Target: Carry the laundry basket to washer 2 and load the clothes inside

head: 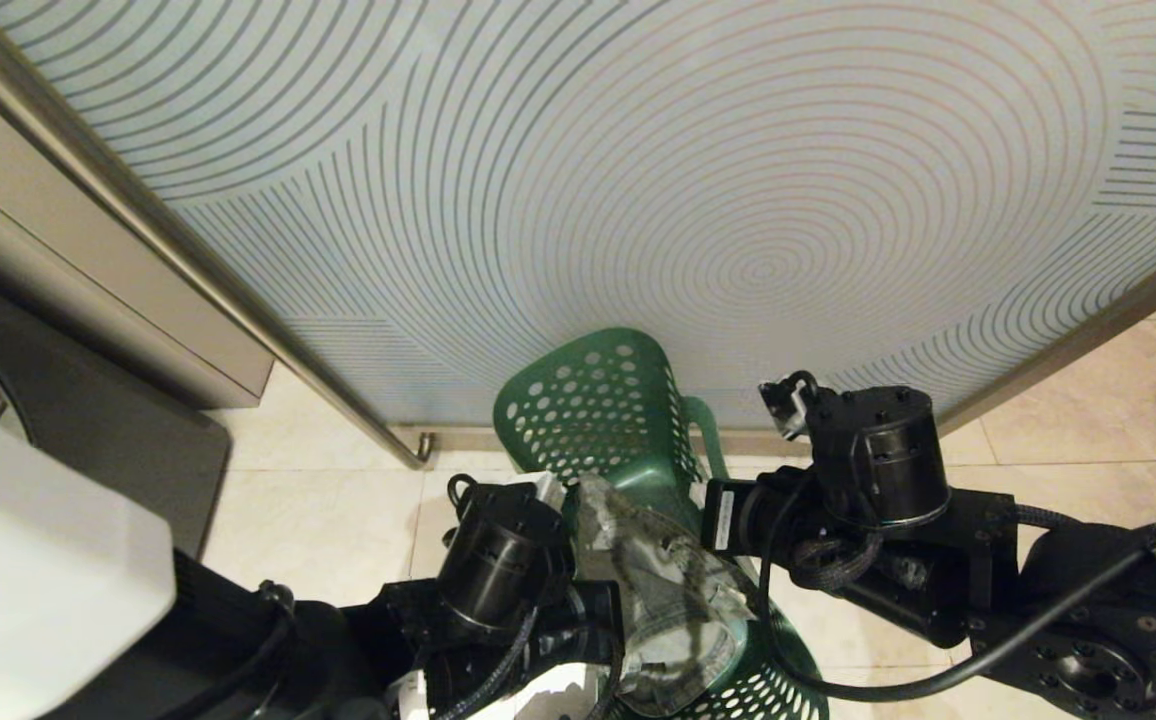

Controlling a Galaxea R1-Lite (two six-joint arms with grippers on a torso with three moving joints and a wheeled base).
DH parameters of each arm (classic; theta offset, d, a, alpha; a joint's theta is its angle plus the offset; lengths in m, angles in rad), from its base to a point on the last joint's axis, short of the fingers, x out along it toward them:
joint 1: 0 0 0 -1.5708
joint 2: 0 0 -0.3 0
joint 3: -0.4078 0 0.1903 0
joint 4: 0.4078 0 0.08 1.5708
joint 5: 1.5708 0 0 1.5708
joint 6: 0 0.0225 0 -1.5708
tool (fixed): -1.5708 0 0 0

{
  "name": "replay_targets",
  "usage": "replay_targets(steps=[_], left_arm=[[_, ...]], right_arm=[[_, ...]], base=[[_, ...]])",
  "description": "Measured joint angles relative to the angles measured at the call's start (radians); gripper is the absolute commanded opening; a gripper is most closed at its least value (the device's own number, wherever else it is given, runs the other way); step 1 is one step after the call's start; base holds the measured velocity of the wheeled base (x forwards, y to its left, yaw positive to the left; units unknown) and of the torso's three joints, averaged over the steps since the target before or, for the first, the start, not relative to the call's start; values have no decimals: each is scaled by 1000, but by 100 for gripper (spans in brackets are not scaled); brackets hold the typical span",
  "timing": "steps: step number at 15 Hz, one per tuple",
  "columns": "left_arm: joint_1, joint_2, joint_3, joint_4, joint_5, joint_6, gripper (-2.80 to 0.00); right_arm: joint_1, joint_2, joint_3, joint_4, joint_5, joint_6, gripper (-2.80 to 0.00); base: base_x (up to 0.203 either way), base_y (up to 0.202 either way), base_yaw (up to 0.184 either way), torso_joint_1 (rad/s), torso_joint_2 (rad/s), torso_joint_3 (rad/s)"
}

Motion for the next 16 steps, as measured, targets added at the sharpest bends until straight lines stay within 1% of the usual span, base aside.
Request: replay_targets(steps=[7,9,16], left_arm=[[0,5,3,0,1,0,-280],[1,5,8,1,14,0,-280],[1,14,9,1,21,2,-280]], right_arm=[[0,15,2,19,-2,0,-280],[0,25,-6,19,-2,0,-280],[0,39,-8,20,-3,2,-280]], base=[[0,0,0,0,0,0],[0,0,0,1,5,19],[0,0,0,2,5,183]])
